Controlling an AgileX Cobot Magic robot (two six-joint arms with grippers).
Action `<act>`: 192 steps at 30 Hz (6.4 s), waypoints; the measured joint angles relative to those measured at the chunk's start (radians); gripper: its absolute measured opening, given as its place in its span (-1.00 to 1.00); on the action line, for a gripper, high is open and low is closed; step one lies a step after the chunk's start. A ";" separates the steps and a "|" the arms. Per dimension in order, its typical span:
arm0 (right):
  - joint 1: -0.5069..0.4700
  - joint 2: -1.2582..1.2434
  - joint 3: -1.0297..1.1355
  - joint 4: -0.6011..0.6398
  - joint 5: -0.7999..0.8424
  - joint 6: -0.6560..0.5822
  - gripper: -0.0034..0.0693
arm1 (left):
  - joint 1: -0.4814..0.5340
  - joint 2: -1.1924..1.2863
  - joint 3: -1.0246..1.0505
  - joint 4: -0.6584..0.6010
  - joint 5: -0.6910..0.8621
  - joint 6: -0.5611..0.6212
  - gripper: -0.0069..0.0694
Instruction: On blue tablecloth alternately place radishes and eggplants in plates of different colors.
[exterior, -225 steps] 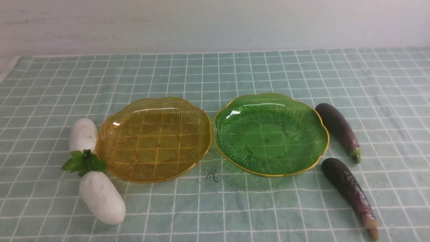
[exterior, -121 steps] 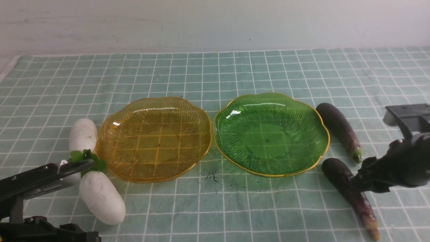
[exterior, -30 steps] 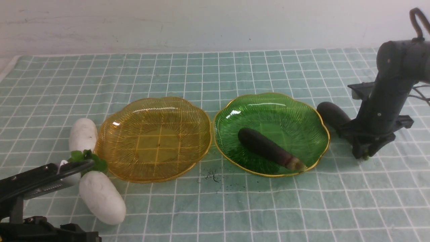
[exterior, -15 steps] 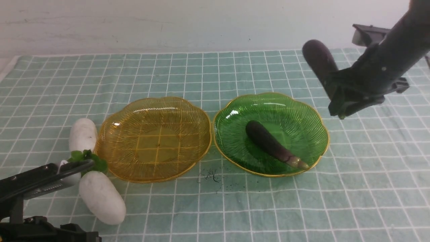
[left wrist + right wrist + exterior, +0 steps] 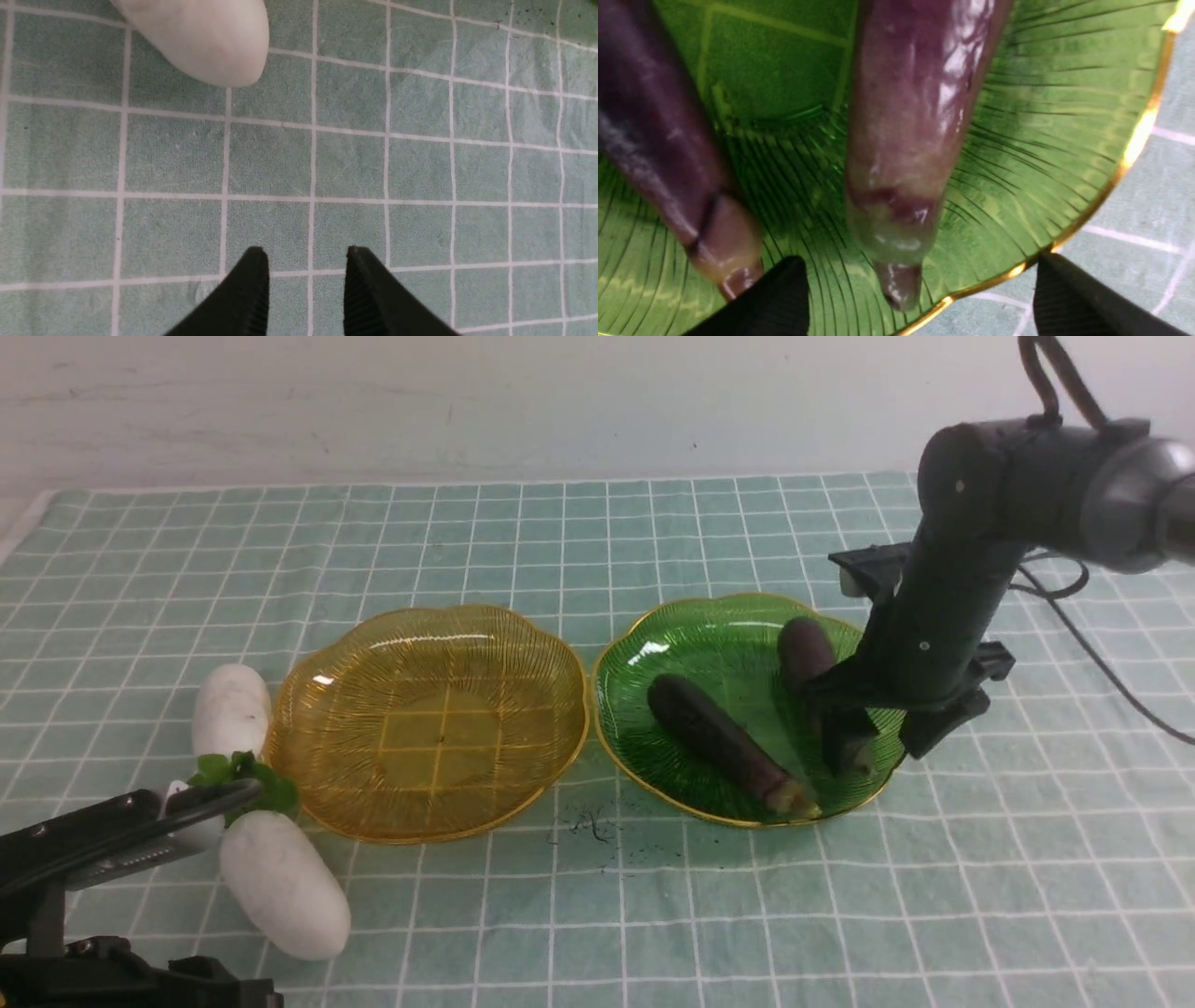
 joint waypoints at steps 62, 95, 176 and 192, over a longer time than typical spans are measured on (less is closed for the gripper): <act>0.003 -0.978 0.698 0.048 0.020 0.010 0.51 | 0.000 0.383 -0.261 0.429 0.003 -0.400 0.30; 0.003 -0.978 0.698 0.048 0.020 -0.003 0.51 | -0.156 1.010 -1.059 0.287 0.161 -0.105 0.61; 0.003 -1.611 0.756 0.052 -0.017 -0.025 -0.93 | -0.077 1.323 -1.446 0.354 0.499 -0.093 0.60; 0.003 -1.915 1.277 0.055 -0.767 -0.033 -0.95 | -0.077 1.320 -1.552 0.354 0.500 -0.085 0.34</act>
